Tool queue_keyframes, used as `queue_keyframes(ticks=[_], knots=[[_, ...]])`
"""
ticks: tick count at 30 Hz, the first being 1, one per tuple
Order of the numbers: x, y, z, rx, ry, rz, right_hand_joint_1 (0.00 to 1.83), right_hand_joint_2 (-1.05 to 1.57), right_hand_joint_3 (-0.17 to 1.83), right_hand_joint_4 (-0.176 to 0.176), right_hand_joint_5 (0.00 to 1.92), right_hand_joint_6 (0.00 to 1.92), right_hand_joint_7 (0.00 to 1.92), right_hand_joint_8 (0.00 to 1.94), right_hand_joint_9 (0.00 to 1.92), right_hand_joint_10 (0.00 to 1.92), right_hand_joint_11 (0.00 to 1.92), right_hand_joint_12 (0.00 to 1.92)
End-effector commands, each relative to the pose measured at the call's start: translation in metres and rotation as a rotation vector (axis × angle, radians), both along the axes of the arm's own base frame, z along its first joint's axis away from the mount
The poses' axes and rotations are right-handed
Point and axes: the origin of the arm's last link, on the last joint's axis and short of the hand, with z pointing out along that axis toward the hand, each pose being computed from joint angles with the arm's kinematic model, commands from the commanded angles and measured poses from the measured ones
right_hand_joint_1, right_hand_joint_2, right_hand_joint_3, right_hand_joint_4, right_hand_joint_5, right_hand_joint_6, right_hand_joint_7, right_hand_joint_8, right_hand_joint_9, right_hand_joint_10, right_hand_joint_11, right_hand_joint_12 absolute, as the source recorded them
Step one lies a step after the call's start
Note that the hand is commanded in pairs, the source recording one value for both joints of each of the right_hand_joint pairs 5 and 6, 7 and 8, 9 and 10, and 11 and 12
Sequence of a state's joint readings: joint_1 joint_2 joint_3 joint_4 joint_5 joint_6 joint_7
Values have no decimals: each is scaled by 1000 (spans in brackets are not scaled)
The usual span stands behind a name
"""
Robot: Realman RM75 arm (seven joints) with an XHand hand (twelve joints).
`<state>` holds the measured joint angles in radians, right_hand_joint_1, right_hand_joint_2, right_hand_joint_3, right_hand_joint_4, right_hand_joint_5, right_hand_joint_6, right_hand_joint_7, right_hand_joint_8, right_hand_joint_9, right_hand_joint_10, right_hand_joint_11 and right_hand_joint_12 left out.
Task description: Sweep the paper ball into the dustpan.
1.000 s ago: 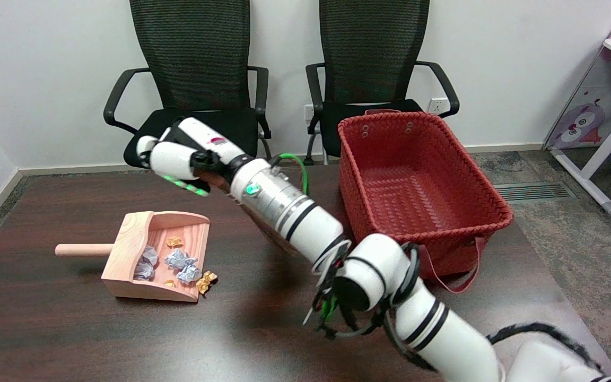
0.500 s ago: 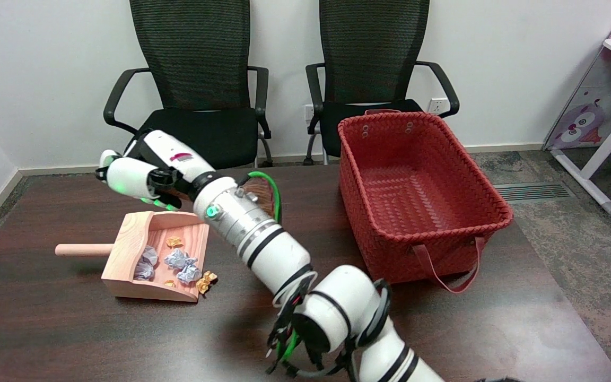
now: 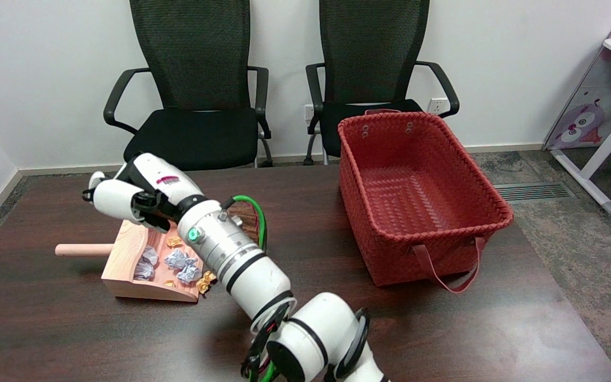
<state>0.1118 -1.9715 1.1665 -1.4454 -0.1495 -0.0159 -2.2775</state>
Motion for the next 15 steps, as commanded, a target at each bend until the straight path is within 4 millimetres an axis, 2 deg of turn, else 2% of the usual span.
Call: queue_keyframes(ticks=[1,9,15], knots=[[-38,12,-16,-37,-35,-71,320,1474,906,58,1920,1920,1920,1920,1920,1920,1920,1920],[-51,6,-29,-8,-20,-64,307,1498,928,61,1920,1920,1920,1920,1920,1920,1920,1920],[-51,-3,-36,8,-27,-51,293,1510,949,65,1920,1920,1920,1920,1920,1920,1920,1920]])
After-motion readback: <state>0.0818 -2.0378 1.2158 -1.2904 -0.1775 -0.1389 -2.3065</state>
